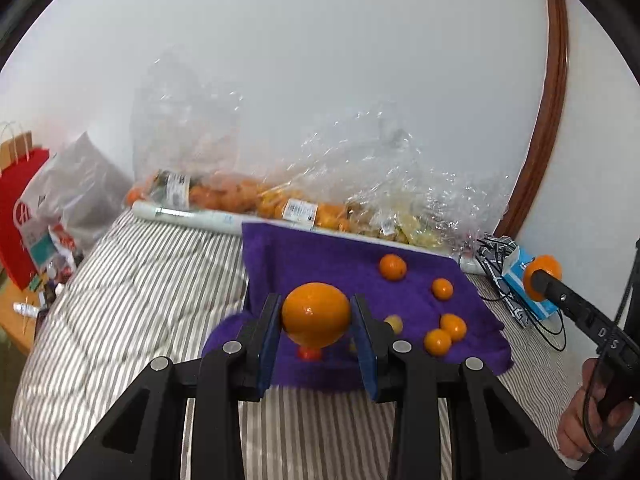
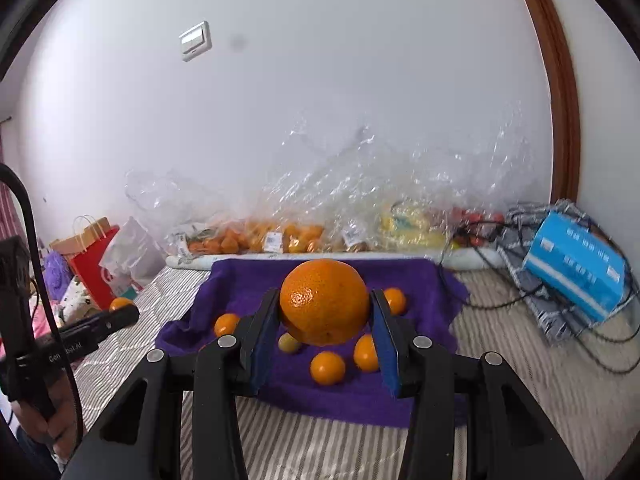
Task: Organize fruits
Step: 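Carry both held oranges up over the purple towel with both tools, then lower both oranges onto the towel among the other fruit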
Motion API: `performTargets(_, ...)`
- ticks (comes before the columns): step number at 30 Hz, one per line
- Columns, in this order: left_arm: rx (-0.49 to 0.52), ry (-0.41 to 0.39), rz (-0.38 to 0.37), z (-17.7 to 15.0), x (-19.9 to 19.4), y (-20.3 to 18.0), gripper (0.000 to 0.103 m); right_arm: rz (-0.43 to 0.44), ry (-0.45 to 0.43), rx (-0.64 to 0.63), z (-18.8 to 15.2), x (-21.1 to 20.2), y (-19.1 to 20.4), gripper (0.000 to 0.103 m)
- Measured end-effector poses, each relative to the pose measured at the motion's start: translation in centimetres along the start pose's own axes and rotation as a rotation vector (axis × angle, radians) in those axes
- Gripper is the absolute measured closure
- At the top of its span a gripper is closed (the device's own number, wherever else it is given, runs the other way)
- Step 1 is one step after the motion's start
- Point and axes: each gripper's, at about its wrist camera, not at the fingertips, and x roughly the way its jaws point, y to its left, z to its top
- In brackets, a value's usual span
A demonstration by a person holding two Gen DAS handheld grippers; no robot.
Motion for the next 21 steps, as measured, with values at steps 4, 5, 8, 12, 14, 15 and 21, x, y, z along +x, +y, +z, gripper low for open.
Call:
performTargets(4, 0.001, 0.009, -0.007, 1.1, 1.4, -0.6, 0.070, 0.011, -0.013, 0.005, 1.2, 0.5, -0.2, 0.059)
performTargets(5, -0.002, 0.012, -0.009, 1.3, 1.8, -0.7, 0.070, 0.013, -0.018, 0.002, 1.5, 0.8, -0.2, 0.059)
performTargets(8, -0.004, 0.014, -0.014, 1.9, 2.8, -0.9, 0.070, 0.013, -0.028, -0.004, 2.2, 1.3, -0.2, 0.059)
performTargets(12, -0.011, 0.023, -0.023, 2.7, 4.8, -1.3, 0.070, 0.013, -0.039, -0.025, 3.0, 1.9, -0.2, 0.059)
performTargets(14, -0.014, 0.026, -0.028, 2.9, 5.8, -1.5, 0.070, 0.002, -0.037, -0.030, 3.1, 2.4, -0.4, 0.059)
performTargets(15, -0.012, 0.029, -0.029, 2.9, 6.4, -1.5, 0.070, 0.004, -0.035, -0.025, 3.0, 2.7, -0.6, 0.059)
performTargets(21, -0.052, 0.059, -0.015, 1.7, 9.3, 0.2, 0.070, 0.003, 0.025, 0.032, 1.5, 5.8, -2.6, 0.059)
